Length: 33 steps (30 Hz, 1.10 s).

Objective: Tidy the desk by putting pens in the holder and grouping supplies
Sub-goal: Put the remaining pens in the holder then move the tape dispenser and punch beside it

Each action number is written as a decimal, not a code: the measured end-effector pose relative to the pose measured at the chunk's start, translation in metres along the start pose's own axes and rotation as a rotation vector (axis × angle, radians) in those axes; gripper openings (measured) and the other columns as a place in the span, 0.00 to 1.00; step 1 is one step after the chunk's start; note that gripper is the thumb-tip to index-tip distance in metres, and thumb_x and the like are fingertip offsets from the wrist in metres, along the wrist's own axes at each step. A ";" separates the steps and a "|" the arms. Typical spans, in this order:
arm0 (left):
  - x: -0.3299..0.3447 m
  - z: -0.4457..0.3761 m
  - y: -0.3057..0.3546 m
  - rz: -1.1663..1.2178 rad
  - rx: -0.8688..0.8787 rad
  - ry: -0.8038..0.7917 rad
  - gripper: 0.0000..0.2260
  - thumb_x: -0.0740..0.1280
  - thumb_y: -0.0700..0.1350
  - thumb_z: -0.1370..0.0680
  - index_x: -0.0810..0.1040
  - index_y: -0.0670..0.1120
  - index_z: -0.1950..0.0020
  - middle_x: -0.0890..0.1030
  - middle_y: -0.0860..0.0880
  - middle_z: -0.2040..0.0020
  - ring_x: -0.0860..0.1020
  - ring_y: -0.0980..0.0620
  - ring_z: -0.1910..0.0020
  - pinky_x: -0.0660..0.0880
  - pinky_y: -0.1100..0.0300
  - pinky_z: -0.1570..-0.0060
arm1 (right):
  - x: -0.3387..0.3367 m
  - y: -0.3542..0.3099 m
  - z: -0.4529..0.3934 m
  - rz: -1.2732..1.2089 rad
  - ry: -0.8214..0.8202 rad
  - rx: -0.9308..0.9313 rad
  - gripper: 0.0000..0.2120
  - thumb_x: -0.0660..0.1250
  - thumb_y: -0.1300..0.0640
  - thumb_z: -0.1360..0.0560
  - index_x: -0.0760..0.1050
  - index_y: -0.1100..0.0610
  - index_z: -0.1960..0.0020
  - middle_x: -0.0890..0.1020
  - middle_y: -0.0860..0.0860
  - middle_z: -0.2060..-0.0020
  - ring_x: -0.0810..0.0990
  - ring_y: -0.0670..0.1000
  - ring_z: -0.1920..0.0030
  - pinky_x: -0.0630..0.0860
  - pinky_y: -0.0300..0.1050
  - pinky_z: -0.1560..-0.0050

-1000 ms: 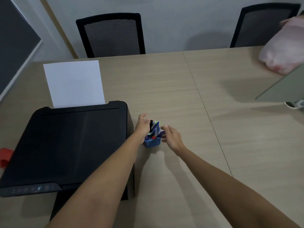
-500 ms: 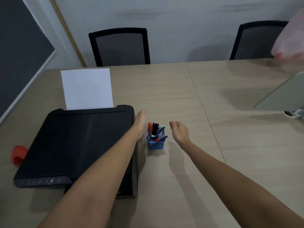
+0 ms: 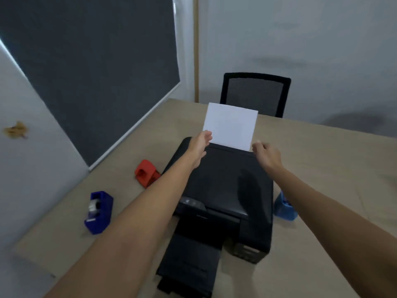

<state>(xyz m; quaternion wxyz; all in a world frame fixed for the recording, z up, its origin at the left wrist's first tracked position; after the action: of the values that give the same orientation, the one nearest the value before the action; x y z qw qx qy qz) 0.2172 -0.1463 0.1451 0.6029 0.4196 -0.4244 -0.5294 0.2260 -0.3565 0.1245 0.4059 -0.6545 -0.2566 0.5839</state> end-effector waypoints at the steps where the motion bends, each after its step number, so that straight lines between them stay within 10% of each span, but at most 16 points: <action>1: -0.030 0.001 0.001 -0.001 0.012 0.034 0.19 0.56 0.50 0.21 0.75 0.46 0.33 0.77 0.50 0.35 0.72 0.51 0.32 0.64 0.48 0.30 | 0.020 -0.016 0.005 -0.005 -0.016 -0.019 0.20 0.54 0.49 0.23 0.77 0.61 0.61 0.79 0.58 0.63 0.75 0.56 0.60 0.68 0.48 0.57; 7: -0.239 0.020 -0.025 -0.120 0.014 0.305 0.09 0.60 0.45 0.21 0.79 0.48 0.55 0.78 0.48 0.49 0.74 0.51 0.49 0.67 0.58 0.56 | 0.169 -0.109 0.049 0.008 -0.148 -0.120 0.21 0.56 0.51 0.23 0.78 0.68 0.57 0.83 0.64 0.58 0.79 0.60 0.58 0.75 0.54 0.52; 13: -0.379 0.061 -0.101 -0.206 -0.063 0.530 0.07 0.61 0.43 0.24 0.75 0.44 0.60 0.76 0.41 0.58 0.74 0.48 0.56 0.68 0.55 0.55 | 0.294 -0.164 0.086 0.080 -0.298 -0.148 0.19 0.57 0.53 0.22 0.79 0.66 0.56 0.83 0.64 0.55 0.81 0.62 0.53 0.72 0.48 0.55; 17: -0.398 0.108 -0.151 0.023 -0.061 0.554 0.07 0.61 0.46 0.19 0.75 0.43 0.51 0.78 0.49 0.59 0.80 0.59 0.63 0.74 0.68 0.66 | 0.348 -0.167 0.100 0.228 -0.339 -0.134 0.17 0.57 0.57 0.21 0.80 0.67 0.50 0.83 0.64 0.51 0.80 0.62 0.47 0.72 0.46 0.52; 23: -0.393 0.114 -0.241 -0.100 -0.129 0.395 0.32 0.80 0.49 0.37 0.73 0.50 0.36 0.82 0.53 0.45 0.81 0.56 0.46 0.77 0.67 0.51 | 0.403 -0.141 0.086 0.445 -0.389 -0.028 0.18 0.58 0.56 0.21 0.72 0.66 0.36 0.77 0.65 0.38 0.75 0.64 0.36 0.71 0.51 0.38; 33: -0.389 0.096 -0.253 -0.299 -0.206 0.739 0.18 0.75 0.47 0.36 0.81 0.47 0.48 0.85 0.47 0.59 0.83 0.46 0.58 0.79 0.54 0.57 | 0.443 -0.110 0.065 0.589 -0.459 0.145 0.25 0.65 0.51 0.23 0.70 0.67 0.33 0.76 0.62 0.36 0.76 0.62 0.36 0.73 0.51 0.38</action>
<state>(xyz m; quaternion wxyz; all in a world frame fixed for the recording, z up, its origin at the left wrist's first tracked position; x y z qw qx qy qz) 0.0238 0.2129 -0.0949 0.6698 0.5762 -0.0586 -0.4647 0.2607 0.0761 -0.0296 0.1977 -0.5219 -0.0998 0.8238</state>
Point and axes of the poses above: each hand's wrist, its own z-axis away from the middle knuckle, its own x-axis out of the palm, y = z × x, the point moved 1 cm from there along -z, towards the middle knuckle
